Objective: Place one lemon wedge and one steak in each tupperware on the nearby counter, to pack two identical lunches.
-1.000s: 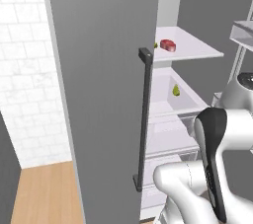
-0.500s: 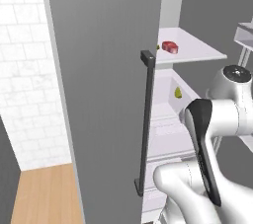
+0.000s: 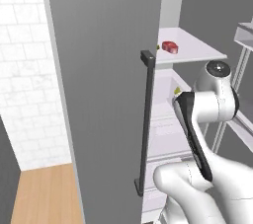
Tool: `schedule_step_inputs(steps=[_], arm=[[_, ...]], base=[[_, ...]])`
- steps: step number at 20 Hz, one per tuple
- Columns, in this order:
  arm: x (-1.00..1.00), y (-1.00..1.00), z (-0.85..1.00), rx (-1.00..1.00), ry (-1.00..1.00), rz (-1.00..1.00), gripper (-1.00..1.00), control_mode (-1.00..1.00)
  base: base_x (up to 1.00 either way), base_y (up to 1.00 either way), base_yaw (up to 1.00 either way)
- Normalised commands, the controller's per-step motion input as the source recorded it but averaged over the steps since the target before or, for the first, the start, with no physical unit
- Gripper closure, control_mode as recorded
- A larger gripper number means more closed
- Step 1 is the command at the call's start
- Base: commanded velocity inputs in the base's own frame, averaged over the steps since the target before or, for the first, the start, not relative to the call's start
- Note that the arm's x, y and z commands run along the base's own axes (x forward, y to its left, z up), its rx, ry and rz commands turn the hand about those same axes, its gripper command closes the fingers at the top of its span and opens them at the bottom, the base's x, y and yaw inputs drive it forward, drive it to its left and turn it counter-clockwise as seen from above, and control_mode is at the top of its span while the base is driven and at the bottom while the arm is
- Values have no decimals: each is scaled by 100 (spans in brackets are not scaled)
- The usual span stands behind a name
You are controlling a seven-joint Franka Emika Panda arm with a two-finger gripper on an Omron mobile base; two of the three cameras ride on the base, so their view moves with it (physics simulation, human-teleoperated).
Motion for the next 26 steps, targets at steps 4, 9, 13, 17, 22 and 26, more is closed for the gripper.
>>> schedule_step_inputs(steps=[4, 9, 13, 17, 22, 26], arm=[[95, -28, -14, 0, -13, -5, -100, -100], [27, -8, -52, 0, -21, -1, -100, -100], [31, -25, -16, 0, -15, 0, -100, -100], [41, -38, 0, 0, 3, 0, -100, -100], [71, -20, 0, 0, 16, 0, -100, -100], [65, -16, 0, 0, 13, 0, -100, -100]], base=[[0, 0, 0], [0, 0, 0], [0, 0, 0], [0, 0, 0], [0, 0, 0], [0, 0, 0]])
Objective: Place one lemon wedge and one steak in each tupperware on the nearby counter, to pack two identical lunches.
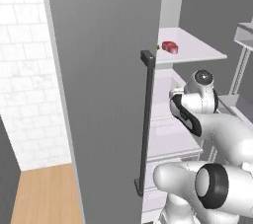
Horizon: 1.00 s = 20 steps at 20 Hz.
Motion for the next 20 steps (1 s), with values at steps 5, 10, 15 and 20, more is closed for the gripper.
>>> schedule_step_inputs(steps=[5, 10, 15, 20], arm=[[44, -23, -1, 0, 7, 0, -100, -100], [26, -13, -22, 0, 0, 0, -100, -100], [7, -6, -24, 0, -3, 0, -100, -100], [19, -15, -25, 0, 0, 0, -100, -100]], base=[[0, 0, 0], [0, 0, 0], [0, 0, 0], [0, 0, 0]])
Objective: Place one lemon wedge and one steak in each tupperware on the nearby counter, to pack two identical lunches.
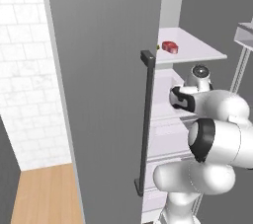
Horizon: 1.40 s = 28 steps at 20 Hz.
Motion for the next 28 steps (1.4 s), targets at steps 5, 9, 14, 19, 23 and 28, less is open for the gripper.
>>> schedule_step_inputs(steps=[5, 9, 14, 19, 23, 28], arm=[[41, -9, -26, 0, 0, 0, -100, -100], [54, 0, -14, 0, 2, 0, -100, -100], [35, -9, -18, 0, 0, 0, -100, -100], [19, -11, -19, 0, 0, 1, -100, -100], [32, -9, -2, 0, 0, 2, -100, -100], [34, -8, -1, 0, 0, 1, -100, -100]], base=[[0, 0, 0], [0, 0, 0], [0, 0, 0], [0, 0, 0], [0, 0, 0], [0, 0, 0]])
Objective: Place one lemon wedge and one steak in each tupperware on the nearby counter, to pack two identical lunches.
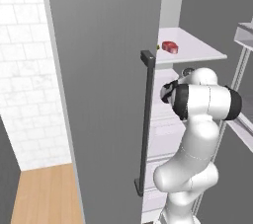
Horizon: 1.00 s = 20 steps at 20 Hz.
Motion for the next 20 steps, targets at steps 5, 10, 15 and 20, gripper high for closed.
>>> schedule_step_inputs(steps=[5, 10, 15, 20], arm=[[19, -16, -10, 0, 0, 1, -100, -100], [16, -13, -13, 0, 0, 1, -100, -100], [14, -4, -14, 0, 0, 0, -100, -100], [17, 0, -17, 0, 0, 0, -100, -100]], base=[[0, 0, 0], [0, 0, 0], [0, 0, 0], [0, 0, 0]])
